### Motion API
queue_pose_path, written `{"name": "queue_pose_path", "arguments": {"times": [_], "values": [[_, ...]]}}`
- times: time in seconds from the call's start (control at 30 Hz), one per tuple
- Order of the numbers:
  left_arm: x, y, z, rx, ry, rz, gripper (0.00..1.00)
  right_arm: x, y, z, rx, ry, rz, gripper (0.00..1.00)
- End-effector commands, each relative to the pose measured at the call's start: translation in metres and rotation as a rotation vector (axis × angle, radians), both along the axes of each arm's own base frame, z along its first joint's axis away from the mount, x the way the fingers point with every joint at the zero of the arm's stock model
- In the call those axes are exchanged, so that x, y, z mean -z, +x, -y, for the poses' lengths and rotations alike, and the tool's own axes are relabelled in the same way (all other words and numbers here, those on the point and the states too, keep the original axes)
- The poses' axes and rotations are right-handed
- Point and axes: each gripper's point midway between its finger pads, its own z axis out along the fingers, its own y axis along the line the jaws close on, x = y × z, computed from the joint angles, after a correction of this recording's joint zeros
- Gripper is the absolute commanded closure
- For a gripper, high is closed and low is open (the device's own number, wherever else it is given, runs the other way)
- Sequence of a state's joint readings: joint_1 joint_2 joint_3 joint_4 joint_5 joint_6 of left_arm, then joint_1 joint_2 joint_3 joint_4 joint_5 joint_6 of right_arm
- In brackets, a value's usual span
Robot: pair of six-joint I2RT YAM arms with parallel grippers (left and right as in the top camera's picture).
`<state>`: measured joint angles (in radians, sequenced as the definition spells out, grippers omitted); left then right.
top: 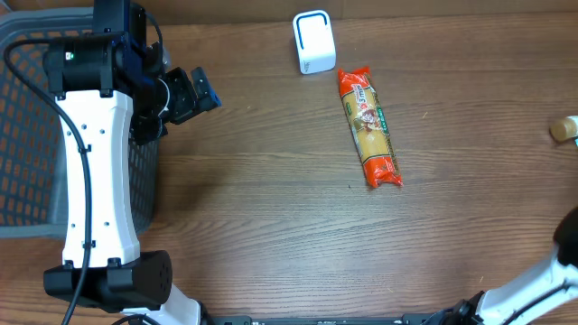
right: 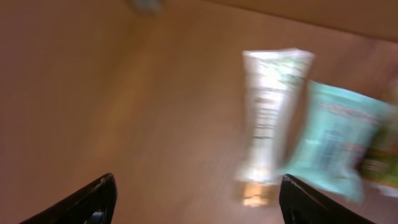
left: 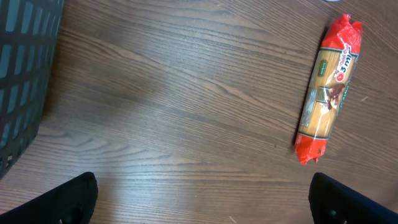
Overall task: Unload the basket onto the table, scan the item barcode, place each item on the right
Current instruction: 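Move the right gripper to the red spaghetti pack and grasp it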
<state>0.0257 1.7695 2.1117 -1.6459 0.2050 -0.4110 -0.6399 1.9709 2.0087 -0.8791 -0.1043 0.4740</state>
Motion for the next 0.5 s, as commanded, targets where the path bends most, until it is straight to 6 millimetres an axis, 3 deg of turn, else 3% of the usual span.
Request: {"name": "queue_pose_path", "arguments": {"times": [0.0,0.07,0.1,0.2,0.23,0.27,0.3,0.4,0.47], "values": [[0.0,0.0,0.001,0.023,0.01,0.005,0.0,-0.072,0.029,-0.102,-0.455,0.074,0.241,0.2],[0.0,0.0,0.001,0.023,0.01,0.005,0.0,-0.063,0.035,-0.152,-0.638,0.112,0.223,0.2],[0.0,0.0,0.001,0.023,0.01,0.005,0.0,-0.057,0.036,-0.167,-0.687,0.112,0.204,0.19],[0.0,0.0,0.001,0.023,0.01,0.005,0.0,-0.025,0.039,-0.229,-0.924,0.064,0.113,0.16],[0.0,0.0,0.001,0.023,0.01,0.005,0.0,-0.004,0.038,-0.265,-1.058,0.047,0.066,0.15],[0.0,0.0,0.001,0.023,0.01,0.005,0.0,0.008,0.037,-0.284,-1.127,0.039,0.043,0.14],[0.0,0.0,0.001,0.023,0.011,0.006,0.0,0.033,0.034,-0.322,-1.236,0.035,-0.012,0.14],[0.0,0.0,0.001,0.023,0.01,0.005,0.0,0.078,0.033,-0.363,-1.301,0.0,-0.121,0.14],[0.0,0.0,0.001,0.023,0.011,0.005,0.0,0.119,0.032,-0.394,-1.343,-0.047,-0.207,0.14]]}}
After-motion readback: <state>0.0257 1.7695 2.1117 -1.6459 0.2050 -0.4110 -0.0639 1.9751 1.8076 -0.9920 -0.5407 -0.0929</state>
